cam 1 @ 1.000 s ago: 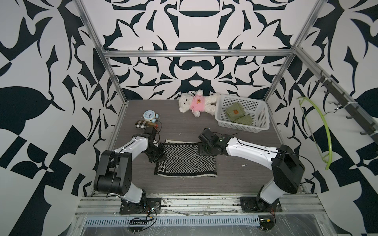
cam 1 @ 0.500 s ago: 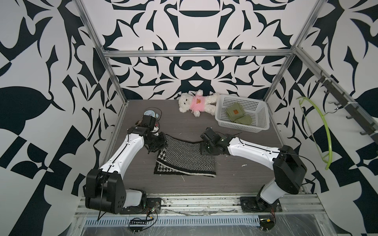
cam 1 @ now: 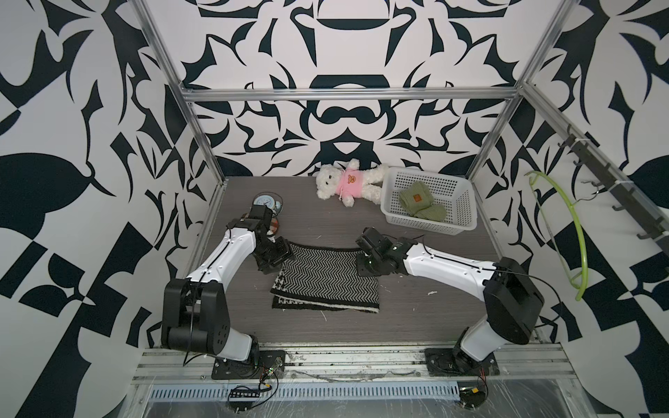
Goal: Roll up the scarf and place it into the basket
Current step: Fold the scarf at the center of the board.
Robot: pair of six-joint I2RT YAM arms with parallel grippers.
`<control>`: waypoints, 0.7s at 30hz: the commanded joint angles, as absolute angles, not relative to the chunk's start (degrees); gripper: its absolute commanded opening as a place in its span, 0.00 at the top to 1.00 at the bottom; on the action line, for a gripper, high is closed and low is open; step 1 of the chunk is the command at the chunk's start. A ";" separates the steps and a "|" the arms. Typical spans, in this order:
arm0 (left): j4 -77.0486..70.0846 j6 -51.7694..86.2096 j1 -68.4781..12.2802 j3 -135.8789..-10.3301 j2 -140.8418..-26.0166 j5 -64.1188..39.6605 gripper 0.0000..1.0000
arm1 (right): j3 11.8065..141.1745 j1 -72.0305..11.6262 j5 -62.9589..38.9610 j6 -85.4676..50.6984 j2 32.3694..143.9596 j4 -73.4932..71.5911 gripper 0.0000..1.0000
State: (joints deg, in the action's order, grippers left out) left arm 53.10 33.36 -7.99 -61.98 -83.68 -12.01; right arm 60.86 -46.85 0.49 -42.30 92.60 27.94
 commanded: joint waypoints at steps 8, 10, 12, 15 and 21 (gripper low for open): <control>48.20 36.91 -9.53 -59.68 -85.50 -17.13 0.97 | 52.65 -46.59 -3.84 -43.72 93.40 26.37 1.00; 45.17 37.68 -9.57 -57.56 -87.23 -17.22 1.00 | 54.63 -45.81 -3.27 -42.17 92.14 26.43 1.00; 43.85 38.32 -9.53 -56.26 -88.77 -16.17 1.00 | 57.68 -44.50 -2.56 -40.16 91.46 27.41 1.00; 42.90 38.47 -9.37 -54.87 -91.93 -14.68 1.00 | 62.21 -41.39 -2.74 -37.19 92.87 28.50 1.00; 42.50 39.38 -8.68 -51.59 -94.13 -11.34 0.99 | 66.65 -35.83 -4.83 -33.72 101.09 28.44 1.00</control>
